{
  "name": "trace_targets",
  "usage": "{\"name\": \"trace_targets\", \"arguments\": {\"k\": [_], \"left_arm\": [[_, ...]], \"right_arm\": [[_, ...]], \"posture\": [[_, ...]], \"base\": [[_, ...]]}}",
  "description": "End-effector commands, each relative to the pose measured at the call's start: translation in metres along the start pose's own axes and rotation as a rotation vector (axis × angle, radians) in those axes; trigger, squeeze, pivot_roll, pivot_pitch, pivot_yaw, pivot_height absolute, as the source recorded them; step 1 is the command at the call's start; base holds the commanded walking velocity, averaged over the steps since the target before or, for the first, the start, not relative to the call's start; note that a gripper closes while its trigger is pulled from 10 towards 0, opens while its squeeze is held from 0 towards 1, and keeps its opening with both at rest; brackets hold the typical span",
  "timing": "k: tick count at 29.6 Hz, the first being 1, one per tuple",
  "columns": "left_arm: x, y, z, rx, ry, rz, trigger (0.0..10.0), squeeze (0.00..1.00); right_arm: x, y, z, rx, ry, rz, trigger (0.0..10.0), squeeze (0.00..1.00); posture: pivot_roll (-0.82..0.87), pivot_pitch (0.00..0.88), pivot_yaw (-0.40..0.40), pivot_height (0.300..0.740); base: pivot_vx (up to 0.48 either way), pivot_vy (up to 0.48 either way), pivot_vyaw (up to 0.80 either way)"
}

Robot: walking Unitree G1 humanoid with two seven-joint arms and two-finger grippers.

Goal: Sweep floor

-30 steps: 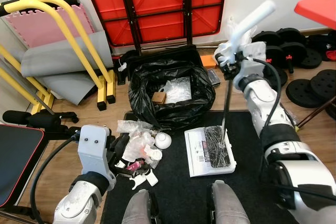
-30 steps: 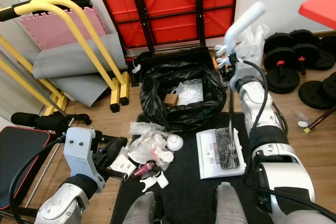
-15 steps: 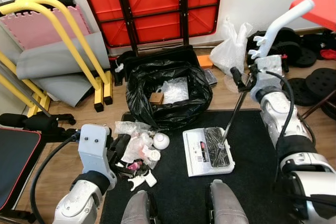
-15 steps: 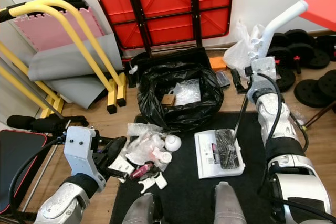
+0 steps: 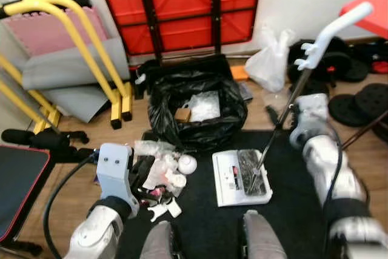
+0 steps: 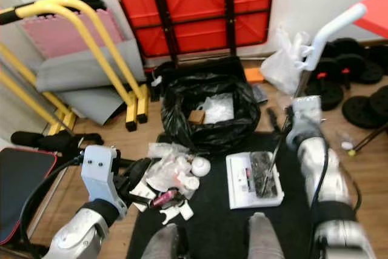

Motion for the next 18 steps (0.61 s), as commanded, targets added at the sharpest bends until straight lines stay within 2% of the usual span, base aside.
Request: {"name": "trace_targets", "arguments": {"k": [1,2,5,8,14,15,18], "left_arm": [[-0.002,-0.001,-0.002,0.003,-0.015,0.003,10.0,0.00],[-0.002,-0.001,-0.002,0.003,-0.015,0.003,10.0,0.00],[-0.002,-0.005,-0.003,0.015,-0.031,0.012,10.0,0.00],[-0.002,-0.008,-0.004,0.032,-0.042,0.021,10.0,0.00],[-0.002,-0.013,-0.010,0.110,-0.046,0.050,10.0,0.00],[-0.004,-0.014,-0.011,0.137,-0.043,0.057,10.0,0.00],[-0.005,-0.015,-0.012,0.146,-0.045,0.059,10.0,0.00]], "right_arm": [[0.010,0.004,-0.028,0.125,-0.042,0.028,10.0,0.00],[0.010,0.004,-0.028,0.125,-0.042,0.028,10.0,0.00],[0.019,0.011,-0.047,0.199,-0.068,0.062,10.0,0.00],[0.025,0.015,-0.055,0.237,-0.080,0.085,10.0,0.00],[0.029,0.019,-0.062,0.280,-0.088,0.095,10.0,0.00],[0.029,0.023,-0.069,0.303,-0.079,0.073,10.0,0.00],[0.026,0.025,-0.074,0.320,-0.068,0.054,10.0,0.00]], "posture": [[-0.03,0.097,0.040,0.675],[-0.03,0.097,0.040,0.675],[-0.05,0.081,0.033,0.690],[-0.06,0.060,0.031,0.700],[-0.08,0.034,0.015,0.715],[-0.08,0.022,0.007,0.725],[-0.08,0.014,0.002,0.735]], "base": [[0.000,0.000,0.00],[0.000,0.000,0.00],[0.000,0.000,0.00],[0.000,0.000,0.00],[0.000,0.000,0.00],[0.000,0.000,0.00],[0.000,0.000,0.00]]}}
Point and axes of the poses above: a point about 5 cm out from each wrist's last joint towards the gripper, its own y axis pointing back from the gripper into the wrist, its own x axis along the axis of the wrist's last joint, z = x × y, the point moved 1 cm from there along -y, pointing out of the wrist towards the gripper, and after that the axes turned 1 degree about y, right-handed, at the moved point
